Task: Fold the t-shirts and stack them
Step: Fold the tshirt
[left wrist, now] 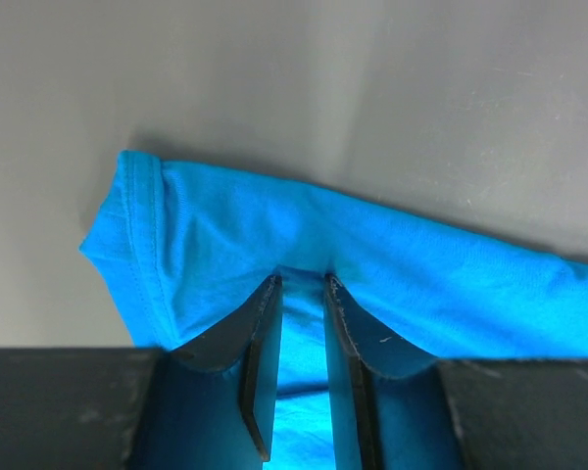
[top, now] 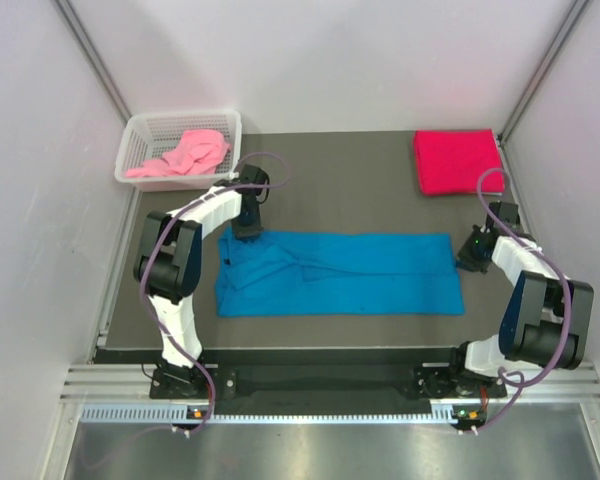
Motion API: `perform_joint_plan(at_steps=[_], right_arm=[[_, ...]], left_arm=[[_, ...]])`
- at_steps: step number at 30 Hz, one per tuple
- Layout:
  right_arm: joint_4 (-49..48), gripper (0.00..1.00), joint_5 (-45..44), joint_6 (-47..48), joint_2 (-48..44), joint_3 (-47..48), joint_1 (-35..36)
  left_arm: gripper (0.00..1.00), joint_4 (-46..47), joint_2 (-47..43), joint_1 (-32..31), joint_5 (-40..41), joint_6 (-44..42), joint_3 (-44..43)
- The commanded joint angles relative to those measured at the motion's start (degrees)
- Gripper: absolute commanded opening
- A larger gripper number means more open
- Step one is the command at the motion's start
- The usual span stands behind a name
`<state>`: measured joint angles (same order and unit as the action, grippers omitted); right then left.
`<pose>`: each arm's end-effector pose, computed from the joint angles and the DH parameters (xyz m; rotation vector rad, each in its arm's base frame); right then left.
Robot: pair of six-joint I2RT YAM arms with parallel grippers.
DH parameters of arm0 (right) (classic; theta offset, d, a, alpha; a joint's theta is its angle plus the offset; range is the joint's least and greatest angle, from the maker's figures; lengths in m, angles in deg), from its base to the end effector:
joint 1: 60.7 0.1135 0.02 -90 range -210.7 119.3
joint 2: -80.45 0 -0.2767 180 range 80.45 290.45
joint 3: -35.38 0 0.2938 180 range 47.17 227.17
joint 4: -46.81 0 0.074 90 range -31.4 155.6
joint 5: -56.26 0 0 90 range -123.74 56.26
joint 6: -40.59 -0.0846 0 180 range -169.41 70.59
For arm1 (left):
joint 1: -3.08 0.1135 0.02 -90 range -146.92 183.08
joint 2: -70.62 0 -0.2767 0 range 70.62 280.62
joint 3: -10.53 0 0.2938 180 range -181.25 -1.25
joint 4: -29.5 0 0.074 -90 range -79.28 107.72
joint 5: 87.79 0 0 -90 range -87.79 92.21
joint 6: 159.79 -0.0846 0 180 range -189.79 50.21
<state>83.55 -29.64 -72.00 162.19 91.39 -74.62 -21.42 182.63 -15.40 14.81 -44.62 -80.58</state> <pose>0.3102 -0.0707 0.1193 0.8124 2.5374 0.1444 0.4298 -0.1242 0.1165 -0.2100 2.7567 0.1189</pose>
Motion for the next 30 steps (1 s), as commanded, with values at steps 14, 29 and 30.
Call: perform_joint_plan(at_steps=[14, 29, 30], right_arm=[[2.13, 0.22, 0.02, -1.84, -7.55, 6.57, 9.41], [-18.36, 0.43, 15.32, 3.24, 20.46, 30.81, 49.32], [-18.18, 0.44, 15.59, 4.82, 24.05, 34.49, 51.51]], left_arm=[[0.32, -2.98, -22.95, 2.82, -5.90, -0.40, 3.63], [0.31, 8.99, -33.60, 20.59, -29.04, 6.04, 25.70], [0.31, 8.99, -33.78, 20.68, -28.86, 5.86, 26.41]])
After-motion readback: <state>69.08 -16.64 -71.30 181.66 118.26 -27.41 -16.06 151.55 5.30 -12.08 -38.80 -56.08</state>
